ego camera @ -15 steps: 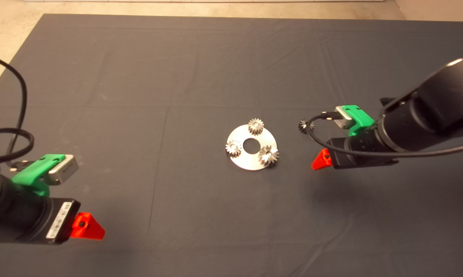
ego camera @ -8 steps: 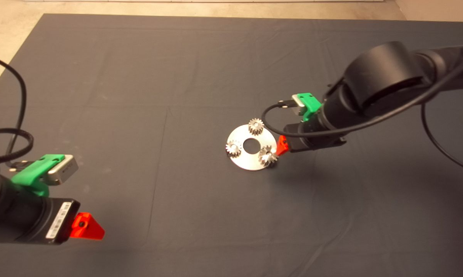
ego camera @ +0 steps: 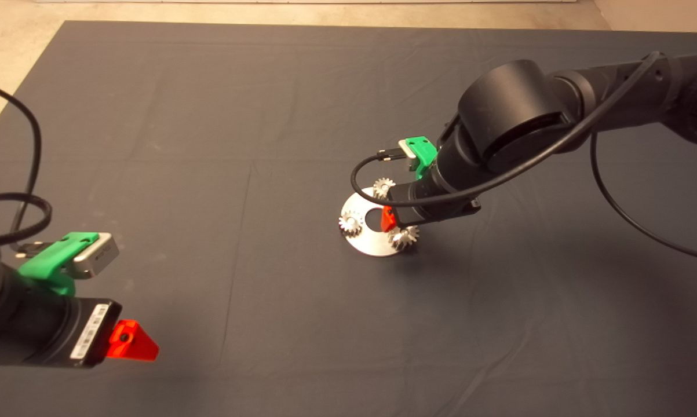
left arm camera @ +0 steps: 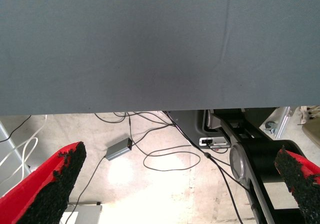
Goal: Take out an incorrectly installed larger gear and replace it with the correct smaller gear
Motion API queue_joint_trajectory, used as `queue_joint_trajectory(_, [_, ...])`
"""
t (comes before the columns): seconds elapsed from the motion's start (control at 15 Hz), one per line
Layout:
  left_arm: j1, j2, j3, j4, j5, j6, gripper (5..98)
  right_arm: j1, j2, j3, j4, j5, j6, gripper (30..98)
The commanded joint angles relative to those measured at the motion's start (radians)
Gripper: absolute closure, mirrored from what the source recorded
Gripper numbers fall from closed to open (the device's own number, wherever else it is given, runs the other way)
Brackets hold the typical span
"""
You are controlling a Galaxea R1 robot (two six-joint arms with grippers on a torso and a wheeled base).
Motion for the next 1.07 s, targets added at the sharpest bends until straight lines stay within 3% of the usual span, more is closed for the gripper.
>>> queue_joint_trajectory(0.0, [-0.004,-0.002,-0.001,0.002,0.101,-0.001,5.4,0.011,-0.082,0.054,-0.032,-0.114,-0.001,45.3])
queue_joint_trajectory(0.13, [-0.004,-0.002,0.001,0.002,0.101,-0.001,5.4,0.012,-0.175,0.078,-0.032,-0.111,-0.005,45.3])
queue_joint_trajectory(0.27, [-0.004,-0.002,0.001,0.002,0.099,-0.001,5.4,0.011,-0.194,0.112,-0.032,-0.109,-0.002,45.3])
queue_joint_trajectory(1.0, [-0.004,0.006,-0.002,0.002,0.101,-0.001,5.4,0.006,-0.113,0.078,-0.034,-0.108,0.0,45.3])
